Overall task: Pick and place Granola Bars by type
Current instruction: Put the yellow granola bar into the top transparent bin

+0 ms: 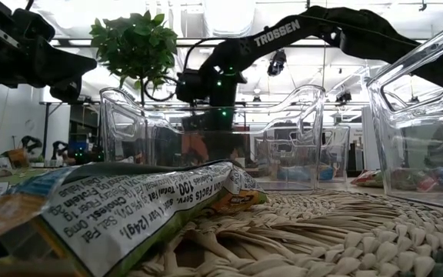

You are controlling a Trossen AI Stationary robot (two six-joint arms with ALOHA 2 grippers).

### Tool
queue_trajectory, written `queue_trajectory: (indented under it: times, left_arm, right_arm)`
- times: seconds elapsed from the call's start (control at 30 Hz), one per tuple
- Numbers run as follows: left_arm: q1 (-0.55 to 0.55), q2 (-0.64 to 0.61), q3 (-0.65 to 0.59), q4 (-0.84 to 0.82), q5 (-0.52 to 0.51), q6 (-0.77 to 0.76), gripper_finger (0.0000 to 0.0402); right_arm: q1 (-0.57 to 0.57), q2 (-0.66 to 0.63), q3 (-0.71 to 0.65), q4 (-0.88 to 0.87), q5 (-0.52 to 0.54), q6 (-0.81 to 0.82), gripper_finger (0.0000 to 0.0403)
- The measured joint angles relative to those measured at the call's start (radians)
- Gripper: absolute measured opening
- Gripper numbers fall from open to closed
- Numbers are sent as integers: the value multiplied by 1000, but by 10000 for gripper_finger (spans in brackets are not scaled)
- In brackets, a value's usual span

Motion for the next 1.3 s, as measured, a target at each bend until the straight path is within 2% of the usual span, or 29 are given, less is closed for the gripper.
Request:
queue_trajectory:
  times: [0.43,0.57,0.8,0.9,1.3]
  left_arm:
    - [0,0,0,0,0,0,0]
    - [0,0,0,0,0,0,0]
    - [0,0,0,0,0,0,0]
    - [0,0,0,0,0,0,0]
    - [0,0,0,0,0,0,0]
  right_arm:
    - [-6,-2,-12,-4,23,-3,171]
    - [-6,-2,-12,1,38,-5,138]
    - [-6,-2,-12,16,49,-11,44]
    - [-7,-2,-11,25,58,-13,15]
    - [-8,-6,-11,-32,58,-21,8]
